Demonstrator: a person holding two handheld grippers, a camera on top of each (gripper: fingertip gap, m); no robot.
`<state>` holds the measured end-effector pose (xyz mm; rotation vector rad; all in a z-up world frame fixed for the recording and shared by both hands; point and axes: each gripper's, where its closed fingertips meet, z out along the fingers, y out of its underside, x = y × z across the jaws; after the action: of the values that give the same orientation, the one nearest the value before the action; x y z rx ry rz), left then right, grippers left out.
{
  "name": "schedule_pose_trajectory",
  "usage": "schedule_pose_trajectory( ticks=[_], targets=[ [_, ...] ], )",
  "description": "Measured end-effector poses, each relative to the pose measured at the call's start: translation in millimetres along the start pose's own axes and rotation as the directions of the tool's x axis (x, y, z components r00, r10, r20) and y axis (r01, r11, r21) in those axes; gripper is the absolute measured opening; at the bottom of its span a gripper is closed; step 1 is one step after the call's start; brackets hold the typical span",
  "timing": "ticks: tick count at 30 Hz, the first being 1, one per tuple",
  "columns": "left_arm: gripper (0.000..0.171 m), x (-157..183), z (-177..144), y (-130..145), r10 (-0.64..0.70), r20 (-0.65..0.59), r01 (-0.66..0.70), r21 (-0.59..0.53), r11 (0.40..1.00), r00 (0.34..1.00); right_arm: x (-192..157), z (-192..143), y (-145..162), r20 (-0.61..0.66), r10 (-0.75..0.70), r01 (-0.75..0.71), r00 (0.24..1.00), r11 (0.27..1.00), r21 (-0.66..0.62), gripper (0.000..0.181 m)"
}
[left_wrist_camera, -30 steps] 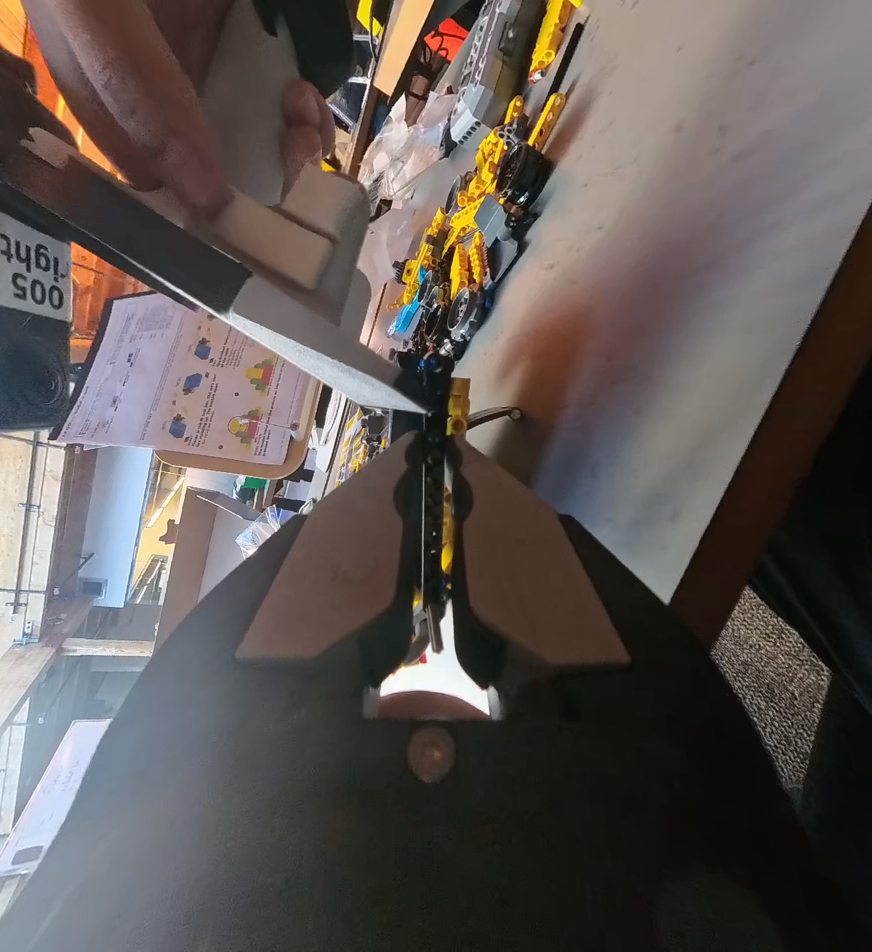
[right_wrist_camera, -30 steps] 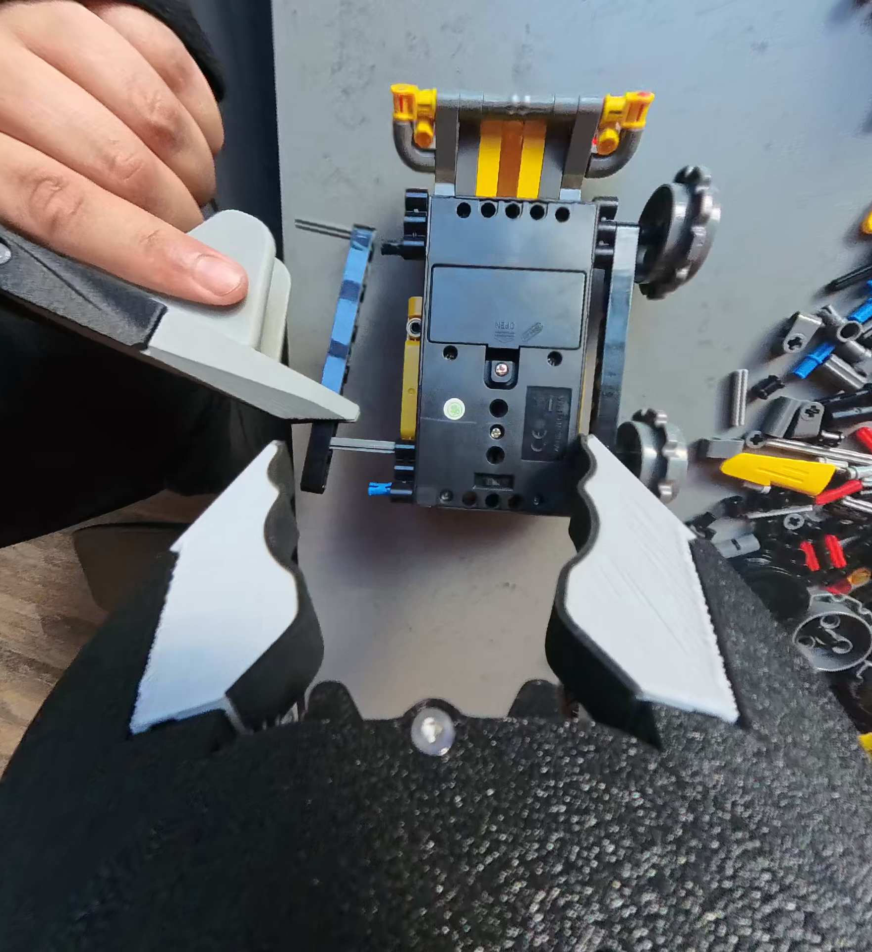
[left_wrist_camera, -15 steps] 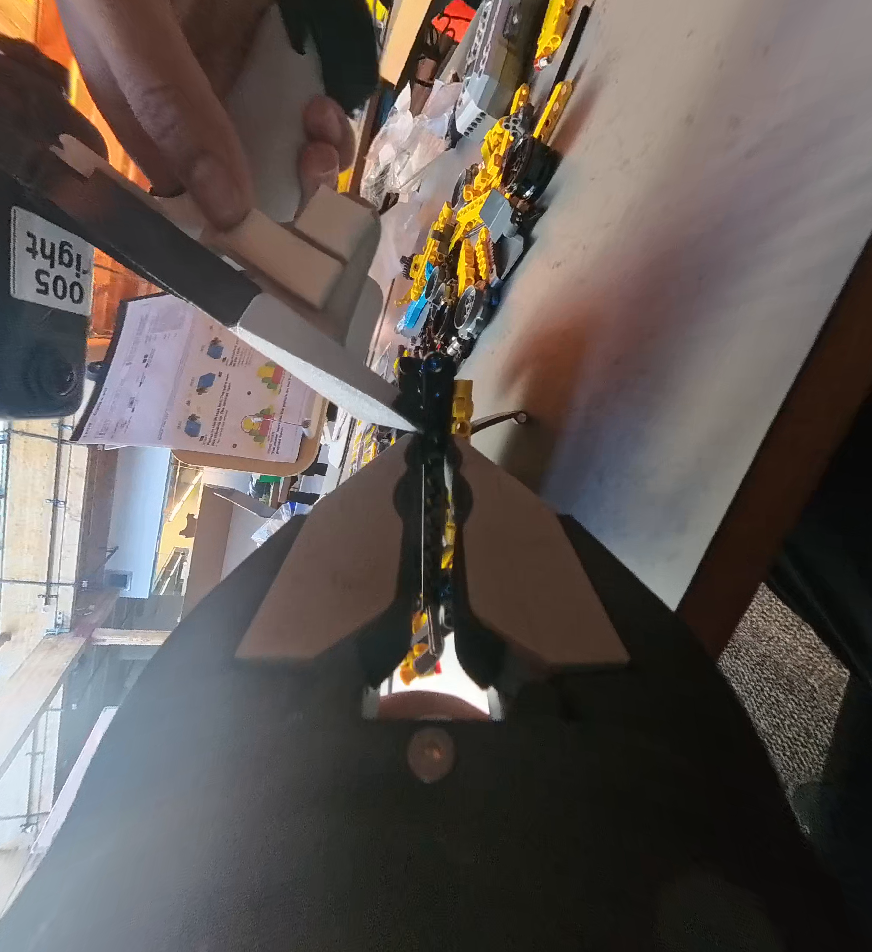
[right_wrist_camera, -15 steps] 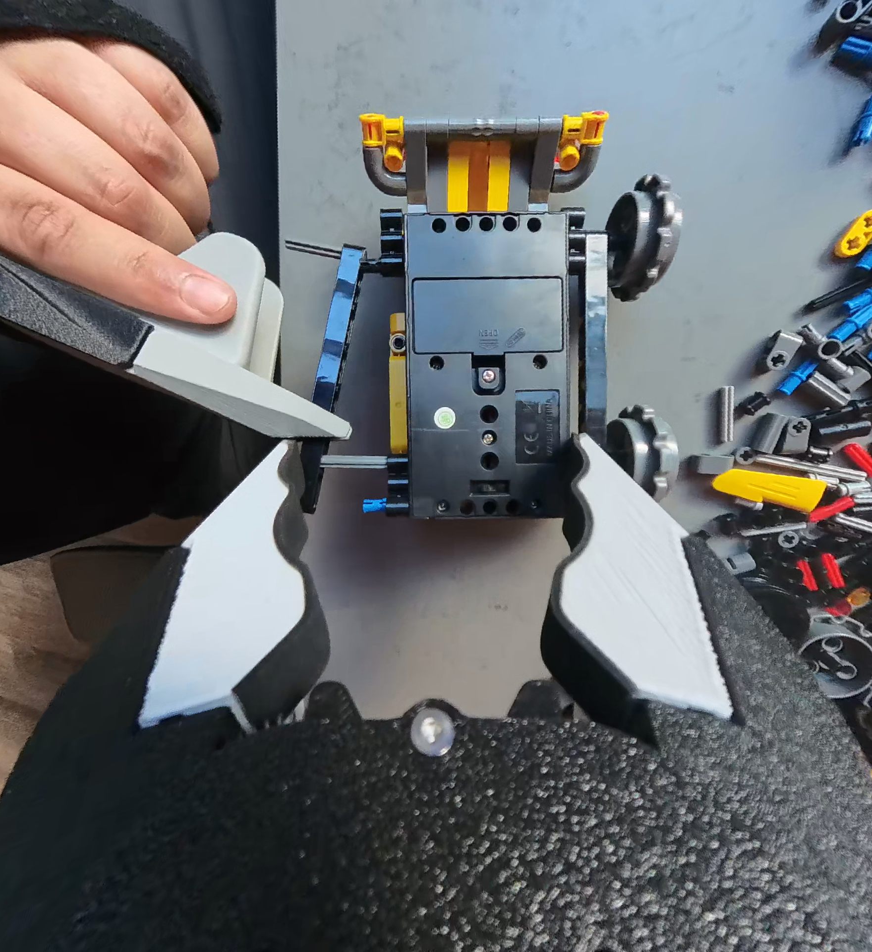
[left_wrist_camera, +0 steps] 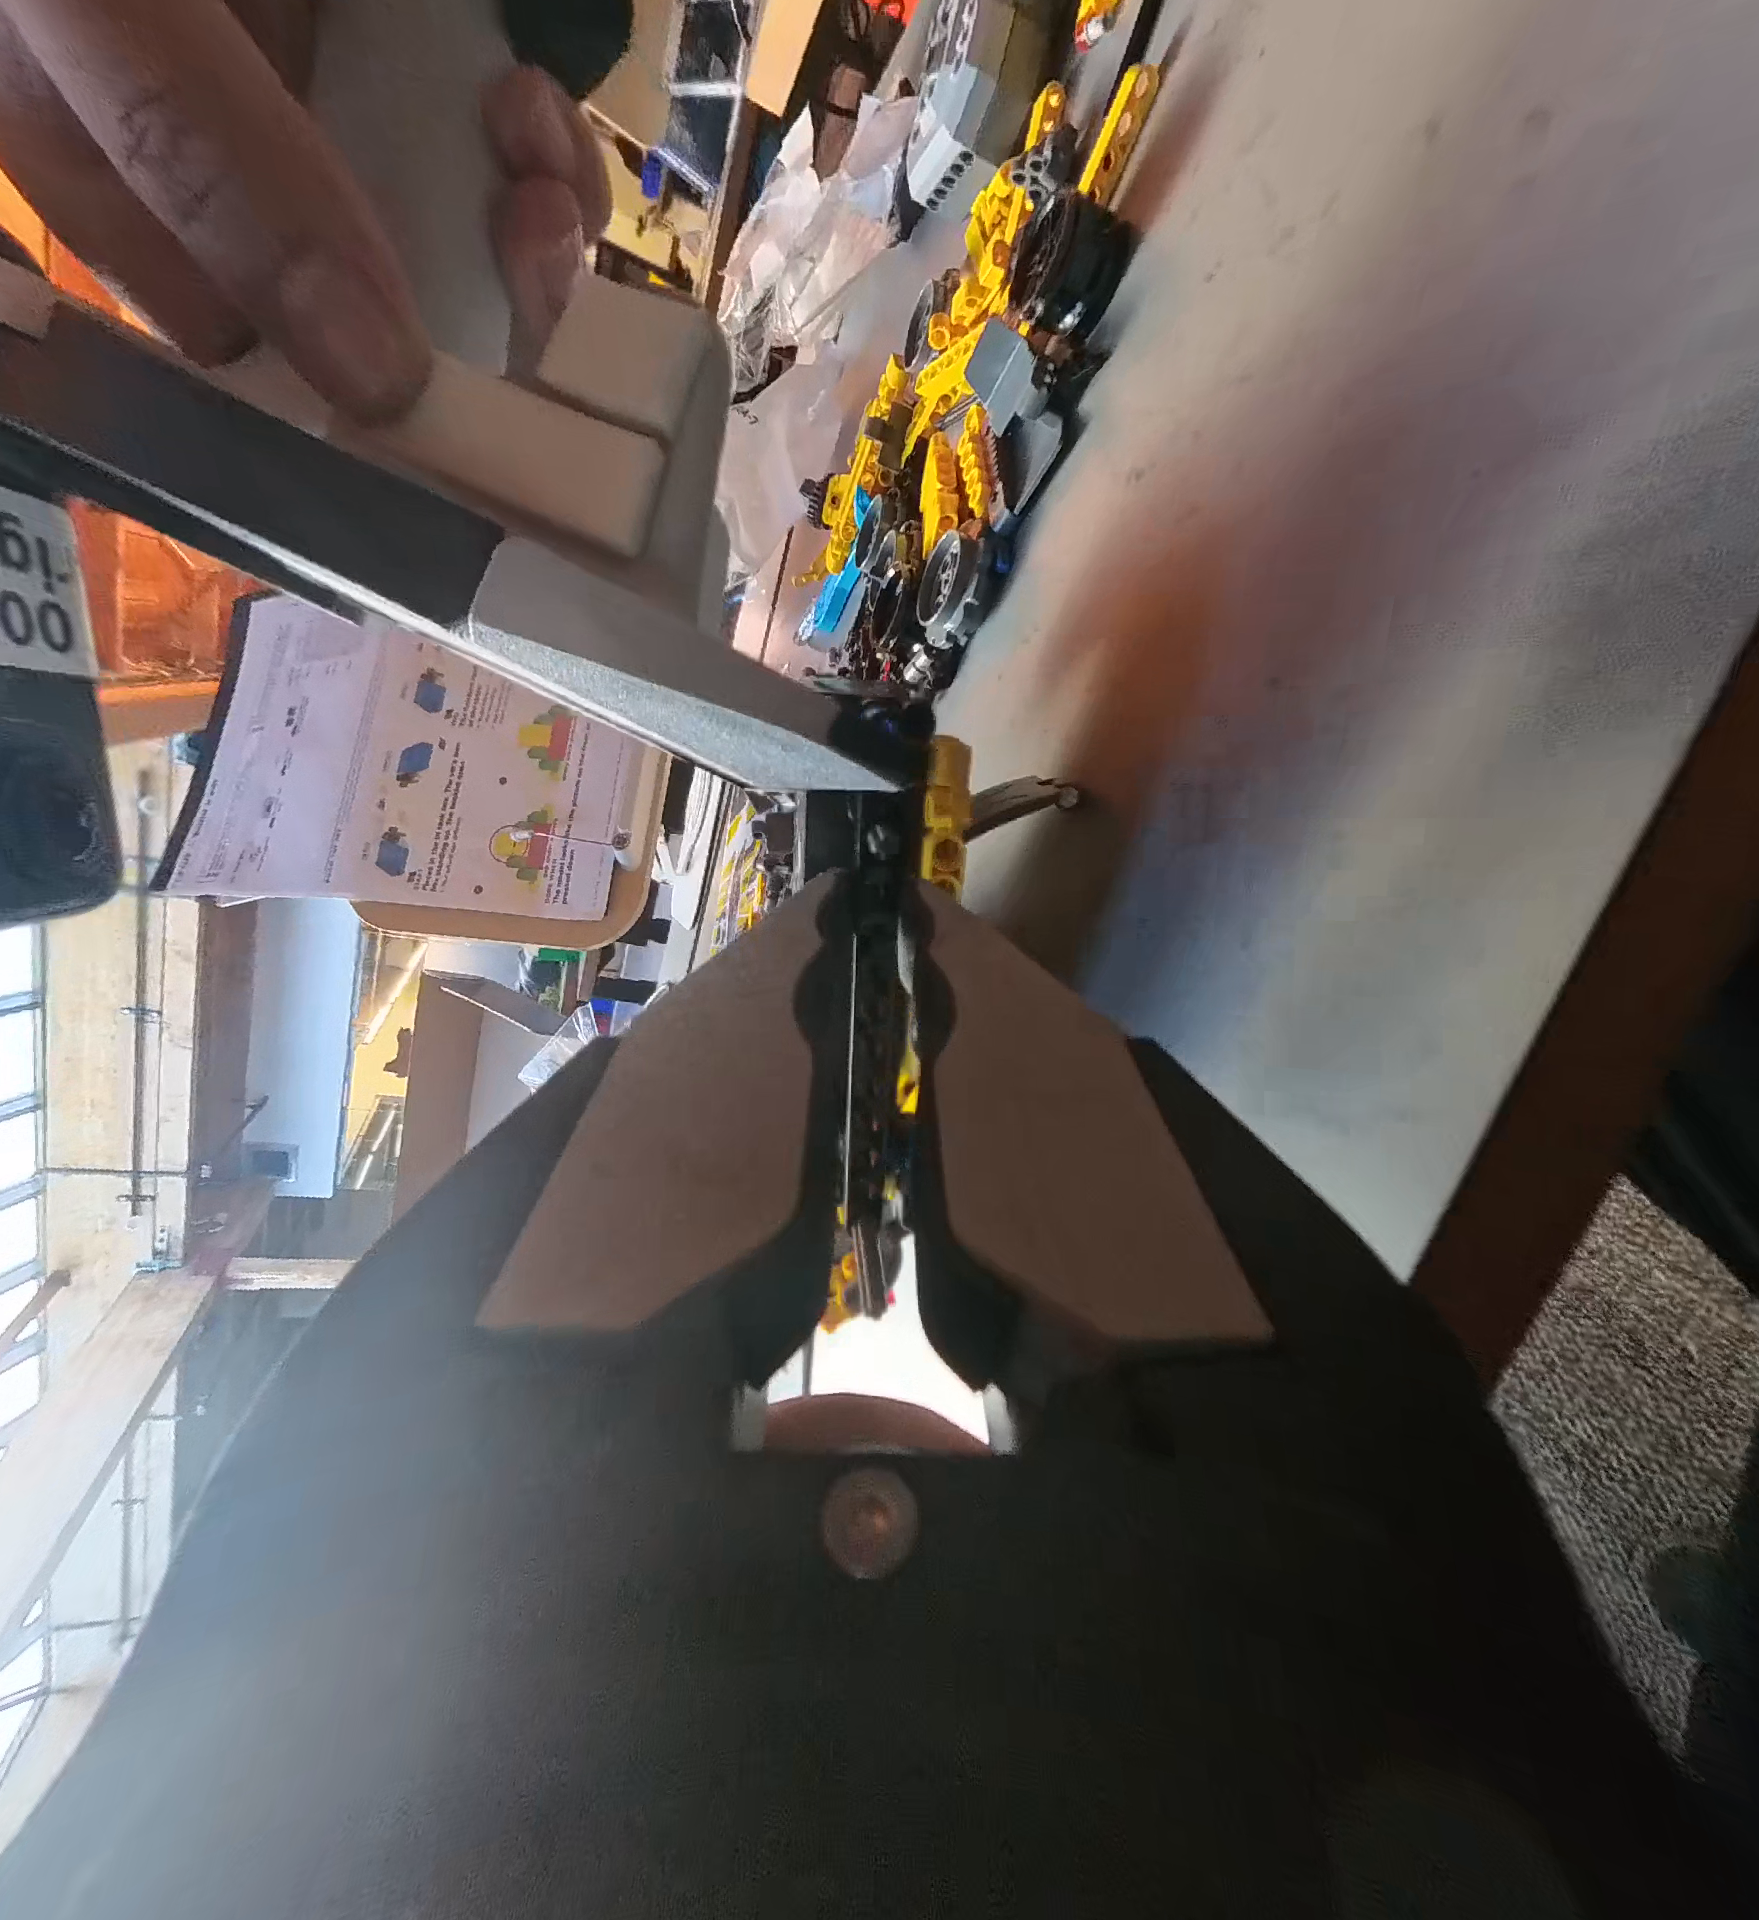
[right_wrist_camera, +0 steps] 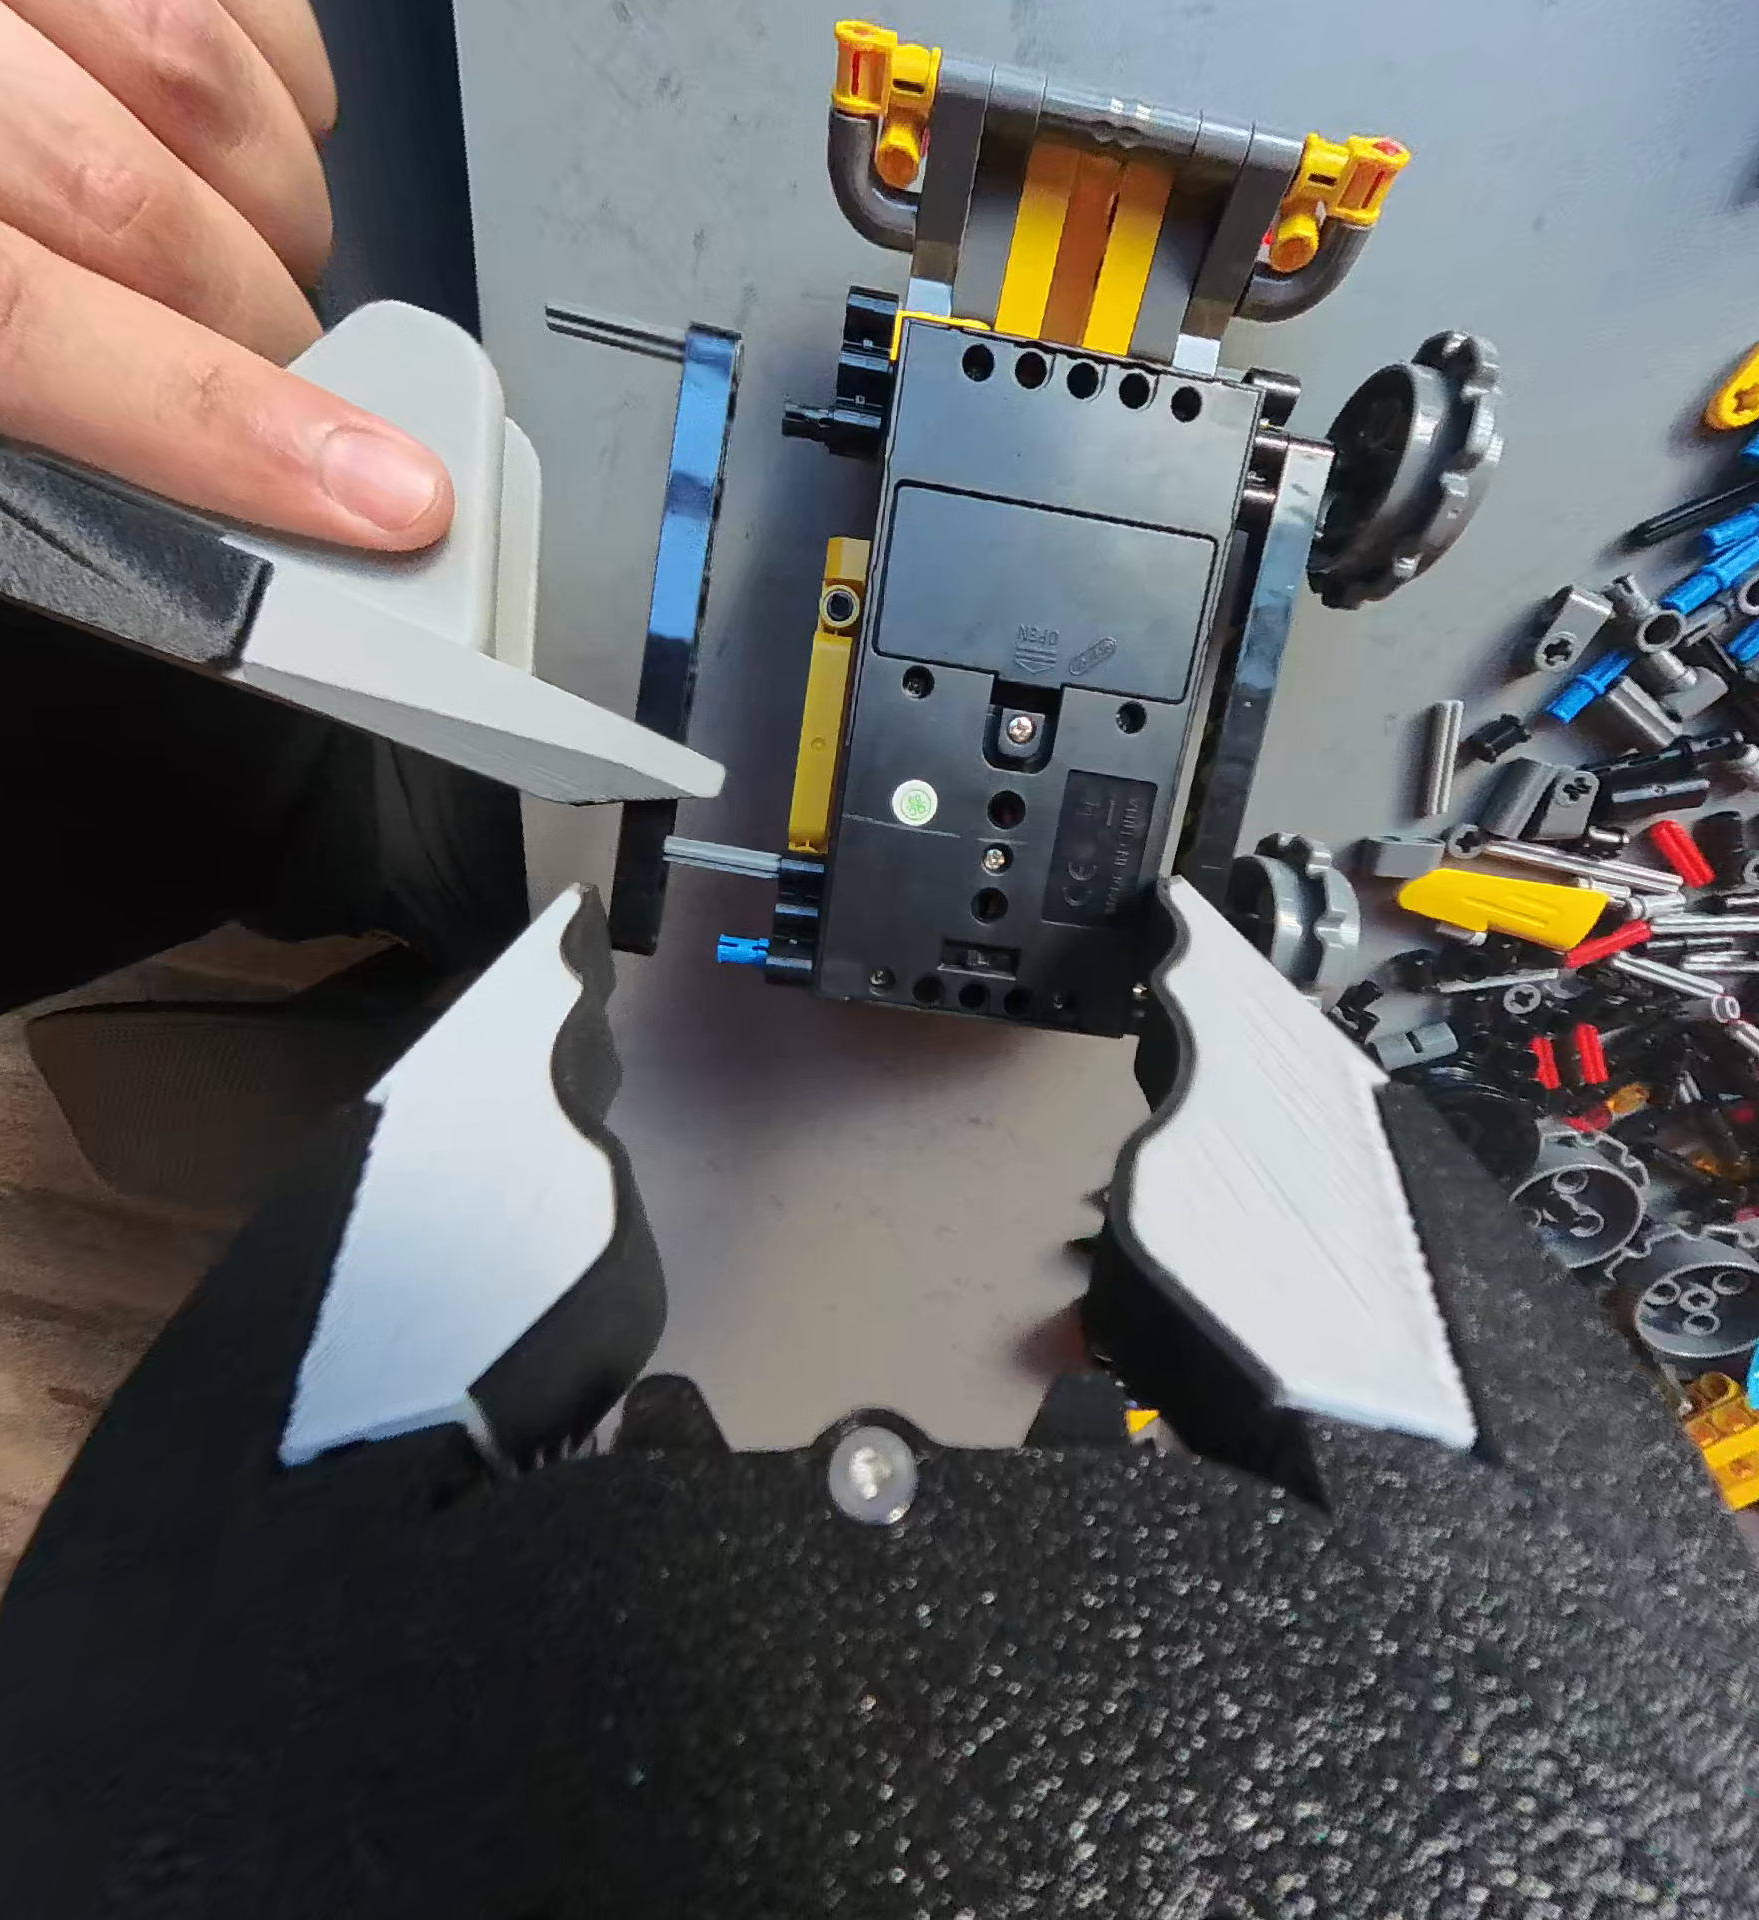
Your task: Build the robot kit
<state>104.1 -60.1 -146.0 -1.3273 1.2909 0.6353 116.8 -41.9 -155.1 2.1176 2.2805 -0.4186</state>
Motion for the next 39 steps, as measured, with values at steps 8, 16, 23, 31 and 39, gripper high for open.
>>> schedule_pose_trajectory(
  ticks=[8,16,23,31,39],
  targets=[
    [0.004,-1.0,2.4,0.1,0.004,-0.002,-0.004,0.011,1.000,1.000,1.8,-1.3,-2.3,0.004,0.004,-0.004,1.000,0.998,0.056,0.089],
    [0.004,-0.7,4.6,-1.1,0.013,-0.005,-0.012,0.026,1.000,1.000,-5.1,-32.4,2.8,-0.051,0.023,-0.007,0.998,0.956,0.293,0.095],
    [0.004,-0.6,6.0,-1.9,0.012,0.006,-0.012,0.033,0.999,1.000,0.9,-14.5,6.7,-0.121,0.078,-0.015,0.990,0.891,0.453,0.097],
    [0.004,-1.7,8.8,-1.9,0.021,0.017,-0.022,0.049,0.999,1.000,8.2,-4.0,1.3,-0.135,0.095,-0.021,0.986,0.881,0.472,0.093],
    [0.004,-4.5,11.6,-1.9,0.047,0.050,-0.050,0.067,0.997,0.998,8.4,-2.8,3.1,-0.101,0.066,-0.016,0.993,0.902,0.432,0.091]
  ],
)
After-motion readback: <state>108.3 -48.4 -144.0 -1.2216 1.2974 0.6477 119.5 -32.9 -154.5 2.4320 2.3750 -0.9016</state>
